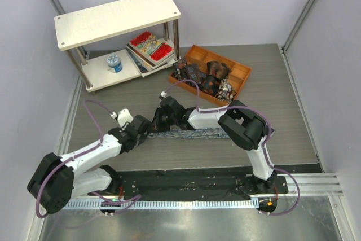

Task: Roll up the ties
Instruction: Roll the tie at the center of the board.

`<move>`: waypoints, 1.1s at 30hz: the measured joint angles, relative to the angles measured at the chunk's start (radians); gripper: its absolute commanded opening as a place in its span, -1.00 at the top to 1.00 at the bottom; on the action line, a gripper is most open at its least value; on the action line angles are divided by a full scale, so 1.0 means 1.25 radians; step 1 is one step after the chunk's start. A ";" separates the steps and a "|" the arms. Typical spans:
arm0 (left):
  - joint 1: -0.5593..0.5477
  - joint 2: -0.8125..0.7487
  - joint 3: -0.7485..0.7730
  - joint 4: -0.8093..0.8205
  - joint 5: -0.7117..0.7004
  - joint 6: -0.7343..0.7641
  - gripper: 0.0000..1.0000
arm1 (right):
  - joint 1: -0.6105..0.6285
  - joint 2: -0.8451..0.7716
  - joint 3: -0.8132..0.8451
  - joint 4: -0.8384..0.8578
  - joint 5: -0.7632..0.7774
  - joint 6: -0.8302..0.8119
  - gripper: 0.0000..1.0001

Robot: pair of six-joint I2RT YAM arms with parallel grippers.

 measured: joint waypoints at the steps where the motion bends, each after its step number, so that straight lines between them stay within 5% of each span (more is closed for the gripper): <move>1: 0.000 0.002 0.000 0.003 -0.006 -0.004 0.99 | 0.000 -0.001 -0.005 0.001 0.001 0.000 0.98; 9: 0.000 0.028 -0.005 0.020 -0.033 -0.013 0.92 | 0.000 -0.033 -0.054 -0.001 0.023 -0.001 0.98; 13: 0.000 0.024 -0.005 0.013 -0.033 -0.013 0.64 | -0.004 -0.041 -0.063 -0.002 0.032 0.000 0.98; 17: 0.000 -0.034 -0.005 -0.017 -0.032 -0.009 0.12 | -0.005 -0.041 -0.065 -0.003 0.035 -0.001 0.98; 20: 0.000 -0.112 -0.005 -0.040 -0.038 -0.009 -0.03 | -0.005 -0.041 -0.065 -0.004 0.037 -0.001 0.98; 25: 0.007 -0.175 -0.004 -0.045 -0.045 0.009 -0.03 | -0.005 -0.043 -0.070 -0.004 0.039 -0.001 0.98; 33: 0.032 -0.081 -0.004 0.025 0.003 0.058 0.15 | -0.005 -0.047 -0.081 -0.002 0.040 0.000 0.98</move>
